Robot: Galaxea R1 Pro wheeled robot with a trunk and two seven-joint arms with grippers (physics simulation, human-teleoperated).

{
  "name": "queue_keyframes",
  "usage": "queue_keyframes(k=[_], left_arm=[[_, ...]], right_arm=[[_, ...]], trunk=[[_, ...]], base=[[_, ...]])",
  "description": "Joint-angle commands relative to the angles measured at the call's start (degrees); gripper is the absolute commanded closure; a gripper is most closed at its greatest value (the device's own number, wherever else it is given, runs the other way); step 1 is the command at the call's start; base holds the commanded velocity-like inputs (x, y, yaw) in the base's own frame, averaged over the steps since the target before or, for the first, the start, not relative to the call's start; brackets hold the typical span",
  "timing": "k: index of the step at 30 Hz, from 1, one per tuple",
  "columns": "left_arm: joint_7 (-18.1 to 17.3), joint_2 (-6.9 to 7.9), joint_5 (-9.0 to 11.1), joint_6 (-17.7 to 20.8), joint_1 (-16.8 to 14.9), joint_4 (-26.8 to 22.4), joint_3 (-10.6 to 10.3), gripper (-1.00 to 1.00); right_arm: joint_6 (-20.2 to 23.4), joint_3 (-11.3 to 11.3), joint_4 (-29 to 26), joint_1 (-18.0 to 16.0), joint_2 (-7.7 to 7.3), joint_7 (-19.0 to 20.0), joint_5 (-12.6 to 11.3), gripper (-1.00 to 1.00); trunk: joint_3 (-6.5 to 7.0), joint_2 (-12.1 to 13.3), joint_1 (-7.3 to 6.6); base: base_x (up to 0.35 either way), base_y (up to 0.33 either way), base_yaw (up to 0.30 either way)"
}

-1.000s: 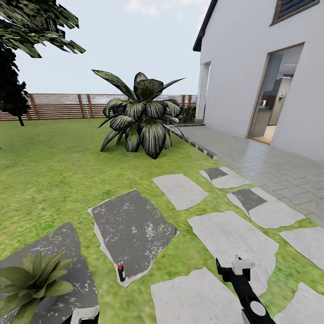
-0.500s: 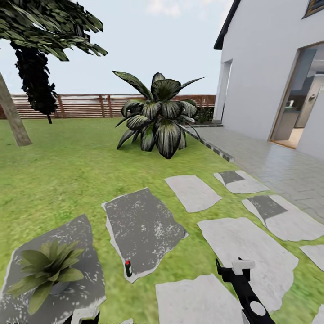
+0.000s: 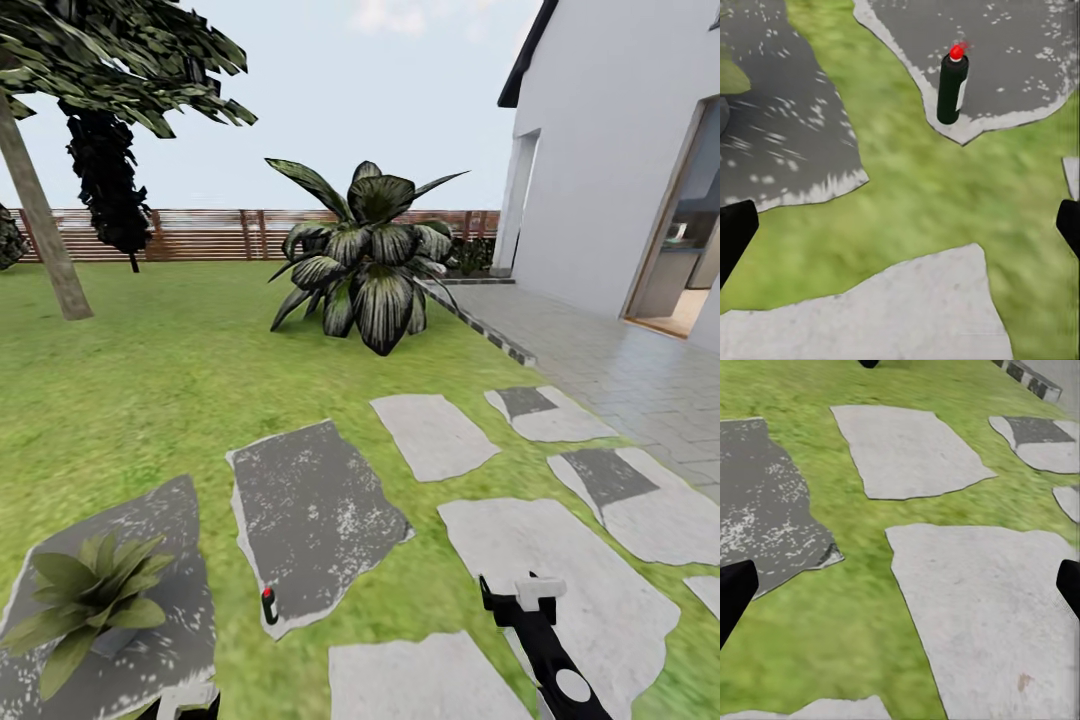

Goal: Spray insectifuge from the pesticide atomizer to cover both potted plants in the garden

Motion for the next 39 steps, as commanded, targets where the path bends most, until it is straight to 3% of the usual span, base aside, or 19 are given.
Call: queue_keyframes(k=[1, 3, 4, 6, 7, 8, 14, 20, 35, 37, 39], left_arm=[[0.0, -0.29, 0.1, -0.2, -0.7, -0.7, -0.1, -1.0], [-0.1, -0.74, 0.1, -0.1, -2.1, -1.3, -0.2, -1.0], [-0.2, -1.23, -0.8, 0.3, -6.2, -1.7, -0.4, -1.0], [-0.3, -1.51, -1.7, 0.7, -9.5, -1.5, -1.2, -1.0], [-0.4, -1.75, -2.1, 0.8, -12.2, -1.3, -1.6, -1.0], [-0.3, -1.72, -2.1, 0.8, -12.9, -1.3, -1.8, -1.0], [-0.3, -1.7, -2.2, 0.3, -12.9, -1.3, -2.6, -1.0], [-0.3, -1.78, -2.1, 0.3, -12.8, -1.3, -5.9, -1.0], [-1.0, -1.76, -2.2, -0.2, -12.7, -1.3, -7.1, -1.0], [-1.0, -1.77, -2.2, -0.2, -12.7, -1.3, -7.7, -1.0], [-1.0, -1.77, -2.2, -0.3, -12.7, -1.3, -9.7, -1.0]], right_arm=[[-0.2, -0.2, 1.9, 0.0, 0.04, -0.3, 3.2, -1.0], [-0.2, -0.2, 2.1, 0.0, 0.09, -0.3, 4.2, -1.0], [0.1, -0.3, 0.8, -0.3, 0.15, -0.4, 4.7, -1.0], [0.8, -0.3, -2.3, -0.7, 0.17, -0.4, 4.8, -1.0], [6.8, -0.3, -6.7, -2.1, 0.18, -0.4, 4.8, -1.0], [10.1, -0.3, -8.6, -2.8, 0.18, -0.4, 4.7, -1.0], [12.4, -0.2, -9.5, -3.3, 0.18, -0.2, 4.6, -1.0], [12.5, -0.2, -9.9, -3.4, 0.18, -0.3, 4.6, -1.0], [12.5, -0.4, -9.7, -3.4, 0.18, -0.4, 4.6, -1.0], [12.5, -0.4, -9.6, -3.4, 0.18, -0.4, 4.6, -1.0], [12.5, -0.5, -9.7, -3.4, 0.18, -0.4, 4.6, -1.0]], trunk=[[-0.05, 0.0, 0.01], [-0.05, 0.0, 0.01], [-0.05, 0.0, 0.01], [-0.05, 0.0, 0.01], [-0.05, 0.0, 0.01], [-0.05, 0.0, 0.01], [-0.05, 0.0, 0.01], [-0.05, 0.0, 0.01], [-3.03, -6.0, 3.31], [-3.56, -6.8, 3.74], [-4.1, -7.6, 4.18]], base=[[0.069, -0.057, 0.0], [0.036, -0.03, 0.0], [0.007, -0.006, 0.0], [0.003, -0.003, 0.0], [0.0, 0.0, 0.0], [0.0, 0.0, 0.0], [0.0, 0.0, 0.0], [0.0, 0.0, 0.0], [0.0, 0.0, 0.0], [0.0, 0.0, 0.0], [0.0, 0.0, 0.0]])
